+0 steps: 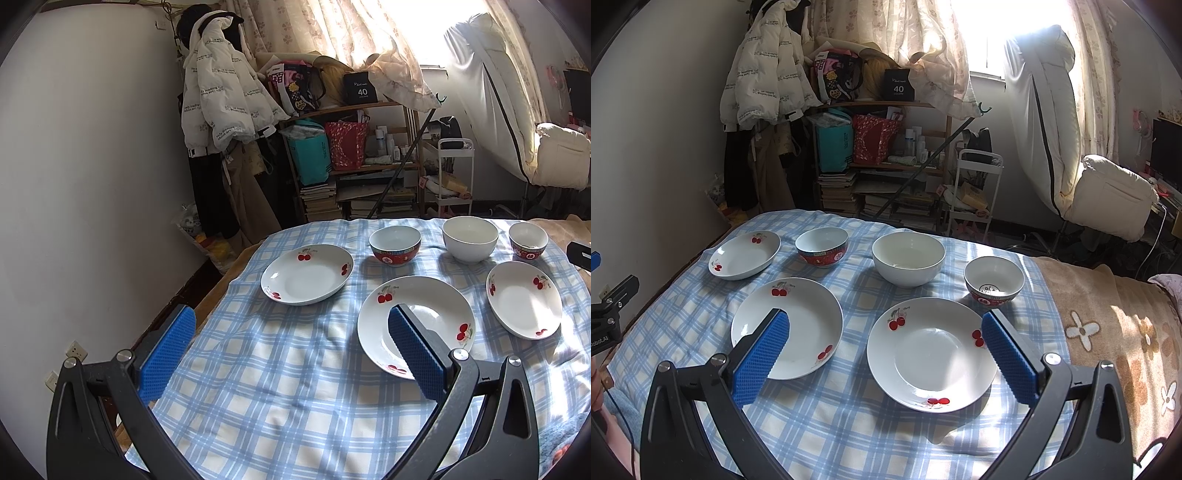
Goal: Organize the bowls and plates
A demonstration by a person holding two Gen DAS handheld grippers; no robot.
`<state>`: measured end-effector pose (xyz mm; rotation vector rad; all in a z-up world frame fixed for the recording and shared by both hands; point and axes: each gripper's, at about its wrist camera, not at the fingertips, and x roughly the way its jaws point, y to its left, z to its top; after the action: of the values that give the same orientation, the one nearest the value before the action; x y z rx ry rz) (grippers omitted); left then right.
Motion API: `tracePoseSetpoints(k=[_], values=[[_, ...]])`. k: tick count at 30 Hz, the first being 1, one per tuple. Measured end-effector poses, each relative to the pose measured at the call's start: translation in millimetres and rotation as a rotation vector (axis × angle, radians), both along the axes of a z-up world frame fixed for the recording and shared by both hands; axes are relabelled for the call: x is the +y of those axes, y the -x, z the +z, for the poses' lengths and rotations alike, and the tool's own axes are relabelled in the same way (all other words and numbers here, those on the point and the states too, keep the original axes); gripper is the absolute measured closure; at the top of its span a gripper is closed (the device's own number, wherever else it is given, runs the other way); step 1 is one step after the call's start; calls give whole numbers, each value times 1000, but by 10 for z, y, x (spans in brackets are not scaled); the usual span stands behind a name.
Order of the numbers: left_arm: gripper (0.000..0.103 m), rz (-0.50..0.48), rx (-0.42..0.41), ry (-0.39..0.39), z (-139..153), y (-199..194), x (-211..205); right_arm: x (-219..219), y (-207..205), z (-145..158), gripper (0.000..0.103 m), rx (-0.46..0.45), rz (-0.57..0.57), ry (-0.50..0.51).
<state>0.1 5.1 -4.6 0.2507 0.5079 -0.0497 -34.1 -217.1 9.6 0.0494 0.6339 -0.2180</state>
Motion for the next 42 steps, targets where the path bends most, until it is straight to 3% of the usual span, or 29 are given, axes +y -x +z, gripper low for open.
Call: tracePoseSetpoints(k=[42], values=[[1,0,6,-8,-31,-11,15,-9,-45,29,0,6,2,-1]])
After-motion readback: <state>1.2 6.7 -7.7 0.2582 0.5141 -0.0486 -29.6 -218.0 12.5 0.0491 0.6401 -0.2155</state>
